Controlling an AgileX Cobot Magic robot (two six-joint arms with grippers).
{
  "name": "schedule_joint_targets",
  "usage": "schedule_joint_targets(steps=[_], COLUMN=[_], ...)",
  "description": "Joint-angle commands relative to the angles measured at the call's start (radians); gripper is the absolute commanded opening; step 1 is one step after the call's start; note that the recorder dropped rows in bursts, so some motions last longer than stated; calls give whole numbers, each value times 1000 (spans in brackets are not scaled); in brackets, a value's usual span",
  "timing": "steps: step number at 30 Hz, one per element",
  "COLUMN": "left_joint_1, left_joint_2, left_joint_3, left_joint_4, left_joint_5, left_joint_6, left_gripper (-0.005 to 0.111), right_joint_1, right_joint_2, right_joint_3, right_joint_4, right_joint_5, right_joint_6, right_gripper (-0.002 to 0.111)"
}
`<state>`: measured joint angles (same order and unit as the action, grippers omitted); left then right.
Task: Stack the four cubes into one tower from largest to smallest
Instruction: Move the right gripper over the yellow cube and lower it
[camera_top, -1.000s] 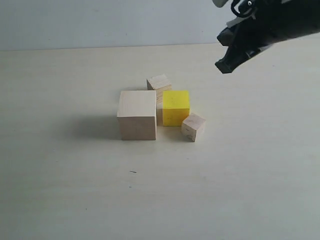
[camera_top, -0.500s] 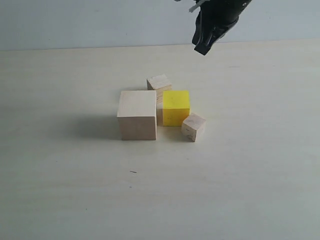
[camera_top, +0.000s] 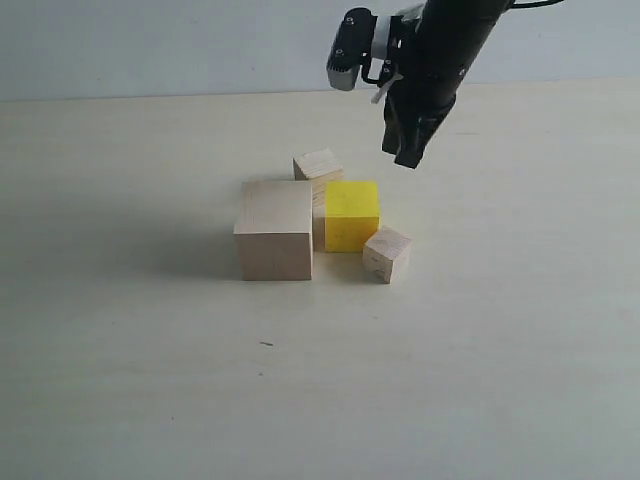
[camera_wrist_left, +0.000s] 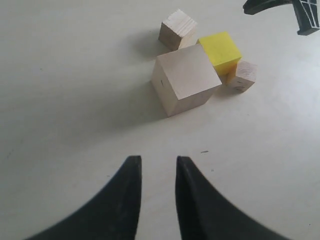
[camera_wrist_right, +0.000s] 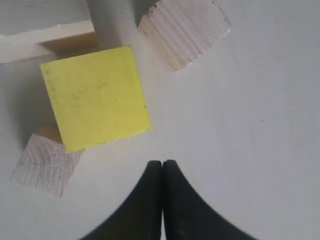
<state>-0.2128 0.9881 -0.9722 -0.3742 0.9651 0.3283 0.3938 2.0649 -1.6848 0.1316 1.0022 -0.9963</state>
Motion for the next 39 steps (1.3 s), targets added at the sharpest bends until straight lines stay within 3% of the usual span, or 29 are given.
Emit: schedule_joint_targets(steps=[1,4,6,10,14,15,18,33,35,36,39], left_joint_1=[3,3,3,3,3,3,3,3,3,3,3], left_joint_2=[-4,-4,-4,-4,-4,-4,-4,-4,-4,-4,-4], left_joint_3=[2,2,2,2,2,2,2,2,2,2,2], left_joint_4=[-6,-6,-9,-15,-32,-33,-33,-33,-33,-33,-33], left_joint_5=[3,14,22,33,33,31,31,31,31,31,29], left_joint_6=[4,4,4,4,4,6,6,6,6,6,7], left_gripper=[26,26,26,26,26,26,26,26,26,26,26], right_joint_1=[2,2,2,2,2,2,2,2,2,2,2], right_joint_2=[-5,-5,-5,-5,-5,-5,-5,-5,-5,0,22], right_joint_3=[-8,-8,-8,-8,-8,-8,-8,-8,-8,-8,-8], right_joint_4=[55,129,137,142,130,117,116,144,99,94,93], right_joint_5=[-28,-90,-89,12,100,110,110,22,15,31,84], right_joint_6=[-25,187,186,186,148,147,166,161,32,-139,-312], right_gripper=[0,0,1,16,53,70,105,100,100,100,100])
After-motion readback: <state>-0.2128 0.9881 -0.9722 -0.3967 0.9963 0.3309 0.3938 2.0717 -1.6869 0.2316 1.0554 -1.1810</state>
